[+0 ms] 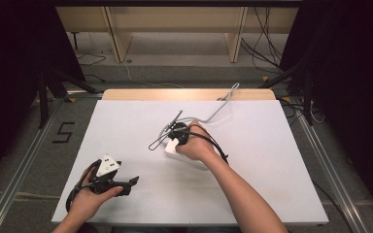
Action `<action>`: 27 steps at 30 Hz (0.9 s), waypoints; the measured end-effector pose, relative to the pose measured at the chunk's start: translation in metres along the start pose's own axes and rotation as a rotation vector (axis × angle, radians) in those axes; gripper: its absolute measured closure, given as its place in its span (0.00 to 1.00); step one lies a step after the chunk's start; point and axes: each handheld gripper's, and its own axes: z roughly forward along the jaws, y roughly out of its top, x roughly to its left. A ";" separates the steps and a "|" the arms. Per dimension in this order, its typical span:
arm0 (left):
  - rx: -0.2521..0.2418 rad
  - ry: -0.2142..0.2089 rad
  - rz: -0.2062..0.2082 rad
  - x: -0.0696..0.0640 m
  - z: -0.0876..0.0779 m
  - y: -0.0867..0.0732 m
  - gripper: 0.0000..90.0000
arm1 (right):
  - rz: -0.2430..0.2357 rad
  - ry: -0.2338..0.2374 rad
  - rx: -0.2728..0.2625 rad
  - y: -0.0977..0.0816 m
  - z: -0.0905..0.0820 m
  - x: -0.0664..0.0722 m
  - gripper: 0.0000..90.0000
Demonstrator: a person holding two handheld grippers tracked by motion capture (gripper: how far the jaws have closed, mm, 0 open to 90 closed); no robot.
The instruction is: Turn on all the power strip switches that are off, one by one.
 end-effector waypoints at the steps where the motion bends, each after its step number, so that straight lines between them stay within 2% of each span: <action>1: 0.000 0.000 0.000 0.000 0.000 0.000 0.19 | -0.007 -0.002 0.004 0.000 0.000 0.000 1.00; 10: 0.001 0.001 0.000 0.000 0.000 0.000 0.19 | -0.028 -0.049 0.032 0.003 0.001 0.007 1.00; 27: 0.000 -0.003 -0.002 -0.001 0.001 0.000 0.19 | -0.016 -0.065 0.033 0.002 0.003 0.010 1.00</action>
